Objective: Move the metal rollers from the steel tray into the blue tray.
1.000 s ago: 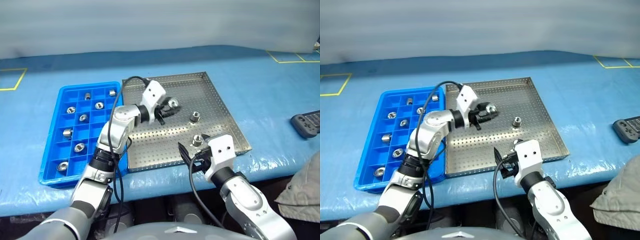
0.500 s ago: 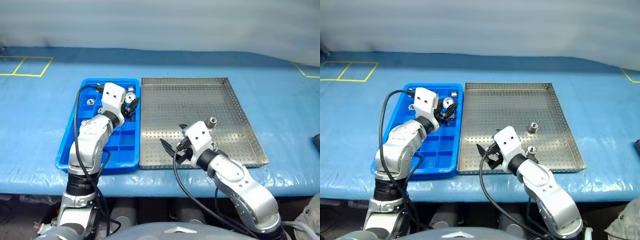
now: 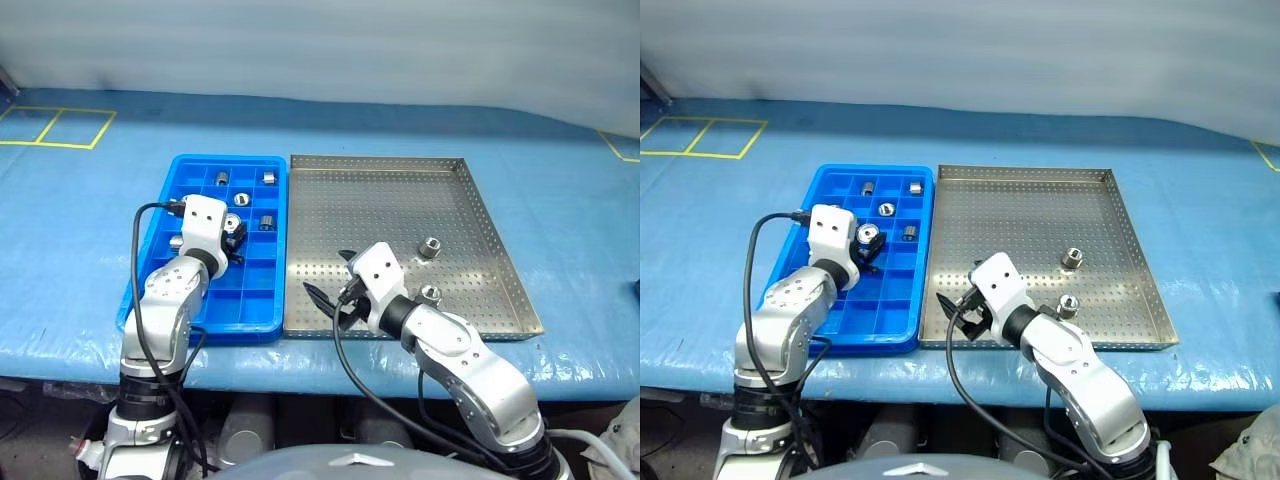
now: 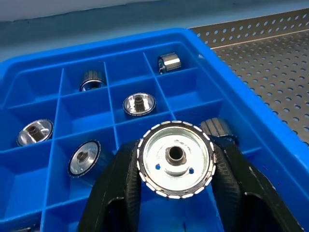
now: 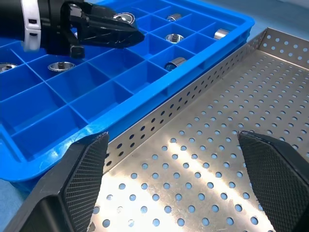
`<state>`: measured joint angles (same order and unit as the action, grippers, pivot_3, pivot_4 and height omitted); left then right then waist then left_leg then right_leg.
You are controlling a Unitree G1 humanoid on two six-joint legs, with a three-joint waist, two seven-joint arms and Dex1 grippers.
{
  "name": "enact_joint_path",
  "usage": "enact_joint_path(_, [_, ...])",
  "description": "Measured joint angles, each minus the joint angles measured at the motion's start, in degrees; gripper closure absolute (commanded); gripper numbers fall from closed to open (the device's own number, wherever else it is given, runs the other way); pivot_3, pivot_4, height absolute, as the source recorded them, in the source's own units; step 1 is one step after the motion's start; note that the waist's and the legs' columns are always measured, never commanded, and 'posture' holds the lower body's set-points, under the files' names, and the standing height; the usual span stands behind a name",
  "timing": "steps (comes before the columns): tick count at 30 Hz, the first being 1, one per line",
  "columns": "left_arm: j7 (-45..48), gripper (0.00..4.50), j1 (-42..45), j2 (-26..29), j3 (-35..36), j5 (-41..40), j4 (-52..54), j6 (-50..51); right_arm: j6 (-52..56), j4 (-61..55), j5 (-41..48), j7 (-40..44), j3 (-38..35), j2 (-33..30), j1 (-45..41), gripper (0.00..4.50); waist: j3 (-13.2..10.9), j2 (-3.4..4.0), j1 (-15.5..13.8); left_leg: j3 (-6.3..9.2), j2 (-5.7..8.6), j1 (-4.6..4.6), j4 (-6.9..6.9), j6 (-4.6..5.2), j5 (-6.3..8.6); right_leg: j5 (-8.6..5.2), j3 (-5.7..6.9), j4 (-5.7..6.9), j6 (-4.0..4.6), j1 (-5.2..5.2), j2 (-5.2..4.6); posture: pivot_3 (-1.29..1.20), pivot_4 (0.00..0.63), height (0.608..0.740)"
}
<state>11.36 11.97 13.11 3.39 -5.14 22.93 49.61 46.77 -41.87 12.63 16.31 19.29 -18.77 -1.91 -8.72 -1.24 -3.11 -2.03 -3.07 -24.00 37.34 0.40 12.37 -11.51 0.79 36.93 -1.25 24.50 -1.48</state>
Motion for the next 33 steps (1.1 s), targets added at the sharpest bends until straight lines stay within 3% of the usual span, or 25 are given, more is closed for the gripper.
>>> enact_joint_path(10, [-0.8, 2.8, -1.4, 0.0, -0.1, -0.7, 1.1, 6.0, -0.1, 0.1, 0.0, 0.0, 0.1, 0.5, 0.3, 0.0, 0.0, -0.02, -0.4, 0.01, 0.0, 0.0, 0.0, 0.0, 0.0, -0.01, 0.03, -0.01, 0.02, 0.0, -0.01, 0.2, 0.15, 0.74])
enact_joint_path(11, [-0.7, 2.09, -1.4, 0.0, -0.1, -1.0, 1.2, 6.2, -0.1, 0.1, 0.0, 0.0, 0.1, 0.5, 0.4, 0.0, 0.0, -0.02, -0.5, 0.02, 0.0, 0.0, 0.0, 0.0, 0.0, -0.01, 0.03, -0.01, 0.02, 0.0, -0.01, 0.2, 0.15, 0.74])
enact_joint_path(17, [0.2, 0.12, -1.1, 0.0, -0.9, -2.5, 1.3, 6.0, -0.1, 0.0, -0.2, -0.4, 0.1, 0.9, 1.2, 0.0, 0.0, -0.02, -0.4, 0.01, -0.01, 0.0, 0.0, 0.0, 0.0, -0.01, 0.03, 0.0, 0.03, 0.01, -0.01, 0.16, 0.15, 0.74])
enact_joint_path(18, [0.3, 0.02, -0.9, 0.1, -1.2, -2.5, 1.2, 5.6, -0.1, 0.0, -0.3, -0.6, 0.1, 1.0, 1.4, 0.0, 0.0, -0.02, -0.4, 0.02, -0.01, 0.0, 0.0, 0.0, 0.0, -0.02, 0.04, 0.0, 0.03, 0.01, -0.01, 0.16, 0.15, 0.74])
enact_joint_path(24, [4.4, 0.02, 0.3, 3.0, -4.4, -2.3, 0.9, -5.0, 0.0, -1.1, -0.4, -2.7, -2.4, 1.9, 4.3, 0.0, 0.0, -0.01, -0.4, 0.0, 0.0, -0.07, -0.02, 0.0, 0.01, -0.02, 0.04, -0.06, 0.04, 0.06, -0.05, 0.13, 0.15, 0.74])
enact_joint_path(33, [14.6, 0.02, 1.7, 1.7, -12.3, -5.2, -2.3, -15.1, 1.4, -5.8, -0.6, -8.2, -11.6, 4.5, 10.8, 0.0, 0.0, -0.01, 0.6, -0.03, 0.0, -0.09, 0.0, 0.01, 0.01, -0.03, 0.06, -0.07, 0.04, 0.07, -0.06, 0.03, 0.15, 0.74])
